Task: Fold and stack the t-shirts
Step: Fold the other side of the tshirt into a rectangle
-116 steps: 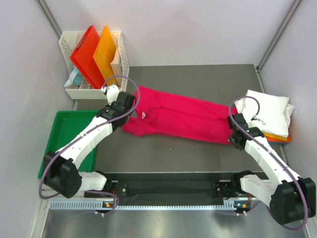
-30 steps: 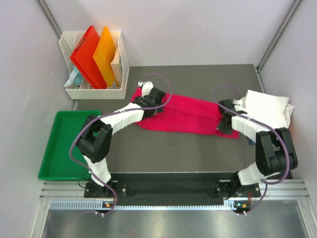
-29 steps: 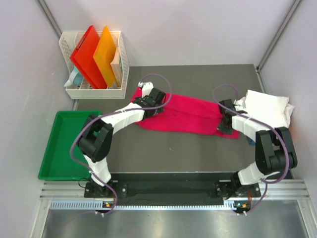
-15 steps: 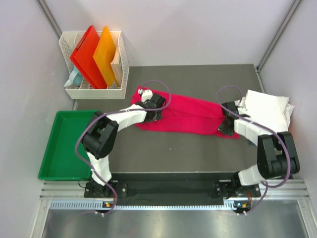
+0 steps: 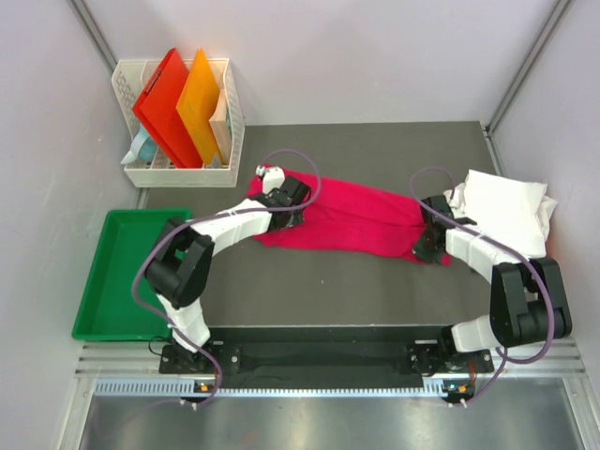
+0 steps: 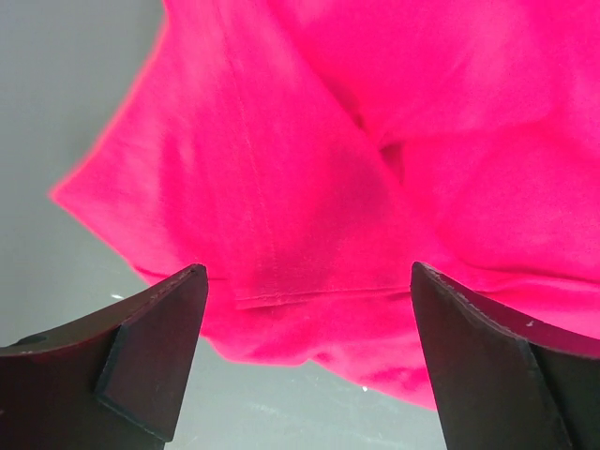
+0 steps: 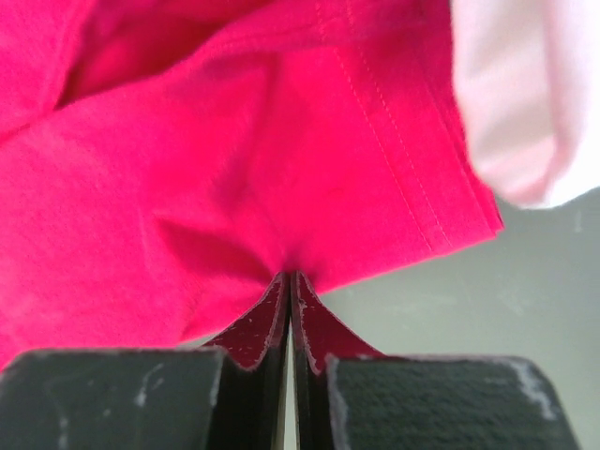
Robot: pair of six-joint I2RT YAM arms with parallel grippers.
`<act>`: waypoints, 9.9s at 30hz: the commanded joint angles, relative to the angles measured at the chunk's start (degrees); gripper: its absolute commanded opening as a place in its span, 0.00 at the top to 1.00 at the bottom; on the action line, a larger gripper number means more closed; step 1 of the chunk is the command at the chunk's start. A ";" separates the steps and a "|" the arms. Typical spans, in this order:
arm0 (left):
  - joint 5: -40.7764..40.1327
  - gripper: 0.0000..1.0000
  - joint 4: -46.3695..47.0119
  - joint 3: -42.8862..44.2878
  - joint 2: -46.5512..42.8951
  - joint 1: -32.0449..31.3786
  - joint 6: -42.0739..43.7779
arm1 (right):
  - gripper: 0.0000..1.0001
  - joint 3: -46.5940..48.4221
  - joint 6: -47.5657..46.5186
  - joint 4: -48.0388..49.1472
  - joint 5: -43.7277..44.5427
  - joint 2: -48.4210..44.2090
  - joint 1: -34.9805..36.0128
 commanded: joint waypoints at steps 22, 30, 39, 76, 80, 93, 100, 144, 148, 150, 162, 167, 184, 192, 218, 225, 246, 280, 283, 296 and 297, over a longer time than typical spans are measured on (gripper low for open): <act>8.98 0.30 13.53 -8.76 -6.27 11.64 0.22 | 0.84 14.22 -11.03 -4.49 5.26 -4.53 18.17; 11.18 0.41 15.47 -8.93 -5.92 11.55 -0.39 | 0.86 13.09 -11.29 -4.76 6.15 -5.23 18.26; 11.88 0.62 16.61 -10.60 -4.95 11.55 -0.48 | 0.89 11.85 -10.24 -4.32 5.80 -4.97 18.26; 9.25 1.00 15.56 -7.89 -9.78 10.68 3.30 | 0.93 9.83 -9.36 -3.26 5.88 -4.44 18.43; 8.02 1.00 15.29 -2.80 -8.74 8.75 6.02 | 0.94 9.92 -9.27 -3.00 5.62 -3.83 18.61; 8.89 1.00 14.76 14.17 6.02 6.02 10.07 | 0.94 9.30 -9.89 -4.23 6.85 -4.53 18.78; 10.47 1.00 14.06 23.84 14.29 5.40 11.65 | 0.94 8.95 -10.15 -4.75 7.20 -5.06 18.69; 3.10 0.01 21.79 16.59 6.49 1.62 12.88 | 0.94 5.00 -8.92 -2.82 5.27 -7.43 19.48; 2.47 0.01 22.68 10.41 1.65 1.80 11.22 | 0.94 5.52 -8.66 -1.60 4.57 -6.29 20.19; 3.09 0.05 21.02 9.18 1.64 2.23 10.60 | 0.95 5.96 -8.48 -1.50 4.57 -5.50 20.80; 2.05 1.00 16.44 7.15 4.90 3.73 2.69 | 0.99 5.70 -9.18 -1.60 4.31 -7.17 21.77; -0.25 1.00 13.19 4.87 2.43 4.95 1.02 | 1.00 10.16 -11.38 3.76 -1.84 -3.84 21.77; 9.33 1.00 14.06 -4.80 -0.30 11.99 -2.50 | 0.92 49.71 -9.28 17.03 -30.56 32.99 22.47; 11.26 1.00 15.38 -4.89 0.58 11.99 -2.24 | 0.94 59.13 -9.18 17.14 -37.35 41.34 27.66; 12.41 1.00 13.54 -4.36 -0.64 11.99 -2.50 | 1.00 68.45 -7.25 11.59 -31.30 56.56 24.15; 12.06 1.00 13.36 -4.63 -1.35 11.99 -2.24 | 1.00 70.21 -5.84 13.17 -31.21 56.73 23.35; 11.97 1.00 12.57 -7.09 -3.54 12.34 -1.36 | 1.00 68.46 -4.26 11.24 -22.17 56.39 16.59; 13.63 0.85 18.71 -8.15 -12.08 12.52 2.77 | 0.65 50.65 -11.82 7.56 -13.63 29.06 14.12; 18.99 0.85 19.17 -3.34 -6.64 12.52 5.32 | 0.67 42.83 -10.50 4.39 -5.74 25.54 14.12; 30.07 0.93 14.94 14.36 13.68 11.99 5.85 | 0.78 28.46 -9.01 -0.19 1.84 21.22 12.37; 29.64 0.93 14.77 14.70 14.12 11.99 6.11 | 0.79 28.46 -8.75 -0.45 1.40 22.09 11.58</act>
